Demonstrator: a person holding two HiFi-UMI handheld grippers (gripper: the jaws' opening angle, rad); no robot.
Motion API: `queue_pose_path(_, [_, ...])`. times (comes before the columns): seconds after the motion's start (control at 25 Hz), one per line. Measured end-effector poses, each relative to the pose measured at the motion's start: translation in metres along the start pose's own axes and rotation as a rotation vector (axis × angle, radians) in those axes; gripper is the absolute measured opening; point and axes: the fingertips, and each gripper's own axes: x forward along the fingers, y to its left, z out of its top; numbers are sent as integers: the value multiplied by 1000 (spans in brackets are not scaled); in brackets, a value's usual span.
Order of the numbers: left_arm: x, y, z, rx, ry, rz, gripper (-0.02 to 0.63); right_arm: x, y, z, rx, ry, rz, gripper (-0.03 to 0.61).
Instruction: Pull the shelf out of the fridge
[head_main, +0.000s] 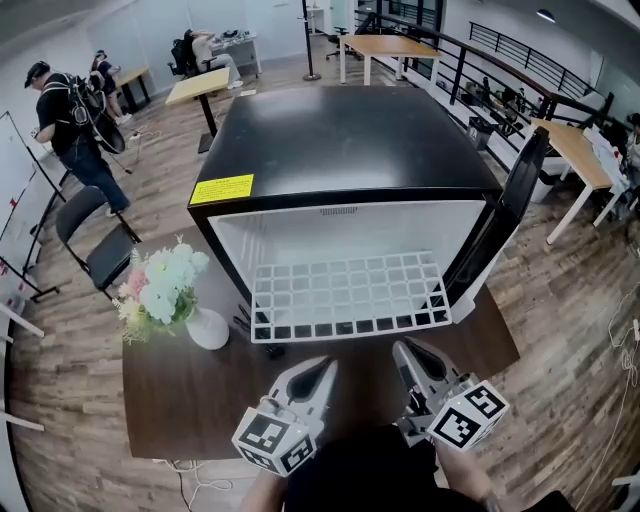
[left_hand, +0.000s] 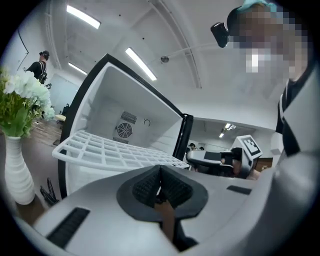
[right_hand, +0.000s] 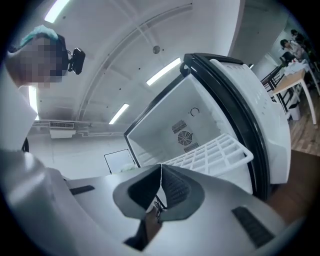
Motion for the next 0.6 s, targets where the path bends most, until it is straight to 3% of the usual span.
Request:
queue_pose_path(0.28, [-9, 6, 41, 79, -123, 67, 5, 0, -3, 21, -90, -49, -34, -8])
queue_pose_path(0.6, [-9, 19, 45, 62, -146, 120, 5, 1, -6, 18, -68, -37, -36, -8])
